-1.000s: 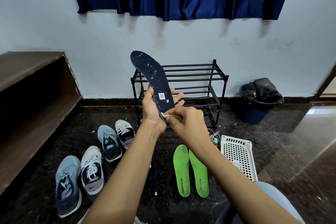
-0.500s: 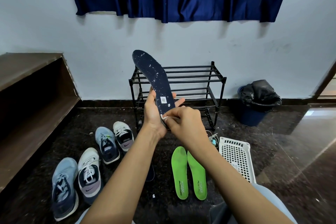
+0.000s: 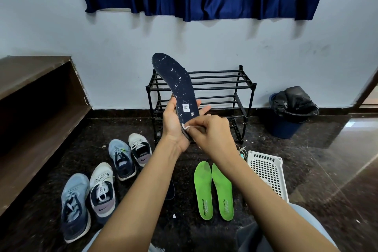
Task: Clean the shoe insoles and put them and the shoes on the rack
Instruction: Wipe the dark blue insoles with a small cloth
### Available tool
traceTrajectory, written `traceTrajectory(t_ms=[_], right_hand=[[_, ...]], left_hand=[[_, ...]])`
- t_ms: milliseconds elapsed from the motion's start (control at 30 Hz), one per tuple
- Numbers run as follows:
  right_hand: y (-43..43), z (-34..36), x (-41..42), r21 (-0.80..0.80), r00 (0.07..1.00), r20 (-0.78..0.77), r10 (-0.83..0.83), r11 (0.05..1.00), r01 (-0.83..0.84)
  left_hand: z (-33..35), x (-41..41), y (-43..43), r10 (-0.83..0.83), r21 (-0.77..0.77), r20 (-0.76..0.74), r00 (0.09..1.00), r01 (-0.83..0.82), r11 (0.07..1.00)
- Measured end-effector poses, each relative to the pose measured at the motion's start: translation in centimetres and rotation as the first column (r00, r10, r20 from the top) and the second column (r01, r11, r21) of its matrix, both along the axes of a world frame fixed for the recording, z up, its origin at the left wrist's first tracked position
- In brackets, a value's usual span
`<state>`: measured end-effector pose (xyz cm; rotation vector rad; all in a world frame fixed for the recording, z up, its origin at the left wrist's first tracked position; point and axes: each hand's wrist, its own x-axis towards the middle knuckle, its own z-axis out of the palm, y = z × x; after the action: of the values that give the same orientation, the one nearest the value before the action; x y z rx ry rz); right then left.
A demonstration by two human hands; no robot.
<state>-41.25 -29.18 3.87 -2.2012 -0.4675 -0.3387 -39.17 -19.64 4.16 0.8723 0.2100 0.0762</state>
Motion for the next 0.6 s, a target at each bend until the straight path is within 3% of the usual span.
traceTrajectory(t_ms=[100,167,367,433,533,600], right_hand=[[0.6,0.4,-0.1,0.218,0.999,0.025,-0.039,0.975,0.033],[0.8,0.5,-0.1,0.236,0.999,0.031,-0.04,0.971,0.032],[0.5,-0.2,0.0,-0.226,1.0,0.003,-0.019,0.974,0.019],[0.5,-0.2,-0.2,-0.151,0.999,0.031,-0.019,0.988,0.023],[0.6,0.3,-0.4,0.132,0.999,0.026,-0.034,0.991,0.03],[0.8,0.4,-0.2,0.214,0.998,0.041,-0.041,0.976,0.031]], left_hand=[[-0.1,-0.2,-0.6,-0.035,0.035,-0.006,0.999,0.036,0.999],[-0.2,-0.1,-0.7,-0.044,0.045,-0.015,0.999,0.045,0.998],[-0.2,0.2,0.2,0.008,-0.012,-0.01,1.0,-0.008,1.0],[-0.1,0.2,0.2,0.026,-0.011,0.005,1.0,-0.026,1.0],[-0.1,-0.1,-0.2,0.002,0.022,-0.006,1.0,-0.002,1.0],[-0.3,-0.2,-0.8,-0.051,0.061,-0.039,0.998,0.053,0.997]])
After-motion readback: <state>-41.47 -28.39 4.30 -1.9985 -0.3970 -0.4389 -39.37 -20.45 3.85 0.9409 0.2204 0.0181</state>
